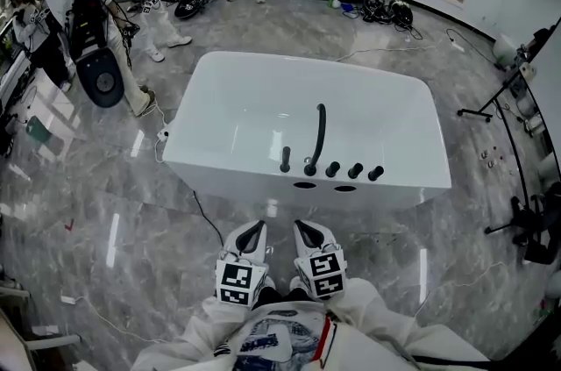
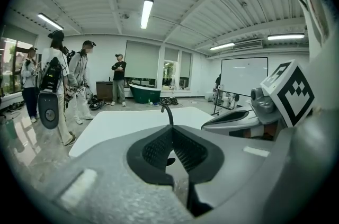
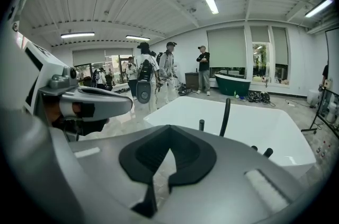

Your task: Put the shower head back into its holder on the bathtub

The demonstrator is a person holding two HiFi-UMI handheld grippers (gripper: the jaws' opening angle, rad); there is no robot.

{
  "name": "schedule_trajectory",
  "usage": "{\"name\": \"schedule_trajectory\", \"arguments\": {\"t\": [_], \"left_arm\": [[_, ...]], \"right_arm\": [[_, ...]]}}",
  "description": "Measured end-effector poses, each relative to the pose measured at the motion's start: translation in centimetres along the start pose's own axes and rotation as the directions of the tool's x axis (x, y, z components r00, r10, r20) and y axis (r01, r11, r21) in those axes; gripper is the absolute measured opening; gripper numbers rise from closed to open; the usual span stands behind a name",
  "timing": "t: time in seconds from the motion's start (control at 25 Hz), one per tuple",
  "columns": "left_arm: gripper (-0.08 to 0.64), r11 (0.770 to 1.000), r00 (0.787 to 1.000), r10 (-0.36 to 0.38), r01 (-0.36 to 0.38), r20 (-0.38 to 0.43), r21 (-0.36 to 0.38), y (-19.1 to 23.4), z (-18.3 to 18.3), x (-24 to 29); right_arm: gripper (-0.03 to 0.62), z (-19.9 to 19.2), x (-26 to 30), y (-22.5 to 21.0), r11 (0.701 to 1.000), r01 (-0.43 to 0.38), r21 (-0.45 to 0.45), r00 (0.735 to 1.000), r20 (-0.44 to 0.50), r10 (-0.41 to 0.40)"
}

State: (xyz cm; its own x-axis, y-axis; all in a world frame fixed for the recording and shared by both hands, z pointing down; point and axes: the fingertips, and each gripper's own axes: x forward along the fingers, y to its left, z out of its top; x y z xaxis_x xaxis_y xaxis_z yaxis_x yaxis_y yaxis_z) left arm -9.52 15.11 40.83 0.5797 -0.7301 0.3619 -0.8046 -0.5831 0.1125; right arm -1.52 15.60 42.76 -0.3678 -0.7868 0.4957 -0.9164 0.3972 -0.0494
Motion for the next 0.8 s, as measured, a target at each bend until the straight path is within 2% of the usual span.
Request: {"name": "schedule_trajectory", "arguments": {"t": [0.24,0.8], "left_arm": [[0.002,1.0,1.0,0.017,-0.017,-0.001,0.004,-1.1,-0.1,0.8],[0.002,0.999,0.999,0.038,-0.038,0.009,-0.019,-1.4,0.2,1.0]], "right_arm": [[0.005,-0.6,-1.0,-1.9,1.0,-0.003,0.005,1.0,0.003,0.003],[0.005,-0.9,-1.6,-2.7,1.0,-0.001,-0.006,1.0,-0.006,0.001]]}}
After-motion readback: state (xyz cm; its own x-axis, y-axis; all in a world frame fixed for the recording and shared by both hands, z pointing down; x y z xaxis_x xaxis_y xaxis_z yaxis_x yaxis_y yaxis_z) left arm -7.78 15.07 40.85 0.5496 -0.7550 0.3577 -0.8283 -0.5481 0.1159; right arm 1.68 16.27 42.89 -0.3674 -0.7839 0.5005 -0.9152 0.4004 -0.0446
